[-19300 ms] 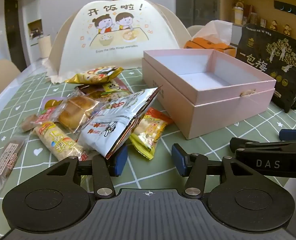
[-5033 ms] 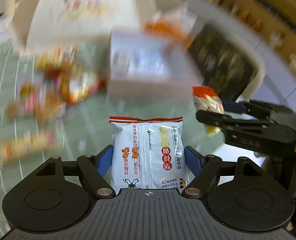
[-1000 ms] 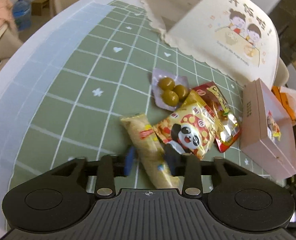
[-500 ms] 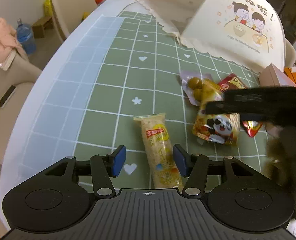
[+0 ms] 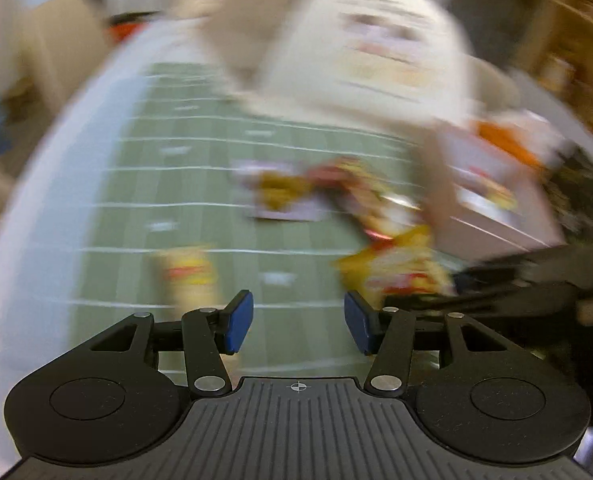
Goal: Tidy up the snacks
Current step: 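Grasp the yellow panda chip bag with the right gripper while the left gripper holds the lollipop pack, then carry the lollipop pack in the left gripper while the right gripper carries the panda bag toward the pink box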
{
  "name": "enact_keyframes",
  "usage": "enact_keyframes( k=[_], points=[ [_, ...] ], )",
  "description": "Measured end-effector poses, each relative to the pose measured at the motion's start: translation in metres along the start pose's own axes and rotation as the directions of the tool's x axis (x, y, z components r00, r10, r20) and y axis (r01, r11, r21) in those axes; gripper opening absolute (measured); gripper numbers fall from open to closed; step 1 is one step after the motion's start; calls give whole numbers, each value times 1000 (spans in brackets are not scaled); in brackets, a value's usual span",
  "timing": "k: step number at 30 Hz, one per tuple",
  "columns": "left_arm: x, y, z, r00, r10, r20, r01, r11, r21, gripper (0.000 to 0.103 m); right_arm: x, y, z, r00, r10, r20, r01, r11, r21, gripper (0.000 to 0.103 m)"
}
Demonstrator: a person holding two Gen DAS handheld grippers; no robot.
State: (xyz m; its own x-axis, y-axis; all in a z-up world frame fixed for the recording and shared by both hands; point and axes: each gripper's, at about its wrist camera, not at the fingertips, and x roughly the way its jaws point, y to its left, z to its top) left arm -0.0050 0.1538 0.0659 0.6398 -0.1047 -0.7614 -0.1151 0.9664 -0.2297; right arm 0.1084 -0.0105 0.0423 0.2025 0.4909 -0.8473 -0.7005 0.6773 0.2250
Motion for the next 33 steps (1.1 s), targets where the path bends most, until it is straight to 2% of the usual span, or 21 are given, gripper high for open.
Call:
enact_keyframes(
  k=[2,4,8,11,15,18,21,24,26,28,29,30,31,33],
  points=[
    [6,-28,-8,994,-96,-56,103,986,130,55,-8,-15,-15,1000,-9,10,9,1000,20,35],
    [16,-58,-20,981,-143,-130,172,952,254,56,-16,-29,-27,1000,-1,12,0,998,68,35],
    [40,-99,-40,971,-74,-228,168,890,424,54,-30,-45,-43,999,-38,30,35,994,108,35],
    [48,-112,-46,955,-83,-285,211,865,456,54,-35,-54,-53,996,-74,46,68,989,129,41],
    [48,-114,-53,948,-90,-306,235,846,478,52,-37,-68,-65,997,-63,52,52,981,185,52],
    [45,-109,-55,947,-87,-310,233,850,472,49,-37,-65,-68,996,-67,64,55,983,174,55],
    [36,-111,-57,950,-90,-300,236,837,494,45,-34,-58,-68,994,-90,67,81,989,127,61],
    [24,-115,-58,947,-118,-298,269,800,536,45,-29,-50,-66,992,-111,68,105,991,81,67],
    [24,-121,-63,946,-84,-312,262,765,588,46,-27,-47,-65,990,-119,70,115,991,63,70],
    [29,-127,-67,951,-39,-307,233,742,628,46,-25,-43,-65,990,-126,69,123,991,51,74],
    [34,-129,-67,953,-17,-304,216,743,634,49,-24,-41,-65,989,-134,69,131,990,44,75],
    [39,-128,-65,953,-7,-302,202,760,618,54,-24,-40,-66,988,-139,69,136,990,37,75],
    [43,-125,-62,953,-10,-303,196,783,590,56,-25,-39,-67,987,-143,70,141,989,33,75],
    [49,-115,-53,953,-19,-302,175,848,500,57,-26,-40,-69,987,-144,75,142,989,41,75]
  ],
)
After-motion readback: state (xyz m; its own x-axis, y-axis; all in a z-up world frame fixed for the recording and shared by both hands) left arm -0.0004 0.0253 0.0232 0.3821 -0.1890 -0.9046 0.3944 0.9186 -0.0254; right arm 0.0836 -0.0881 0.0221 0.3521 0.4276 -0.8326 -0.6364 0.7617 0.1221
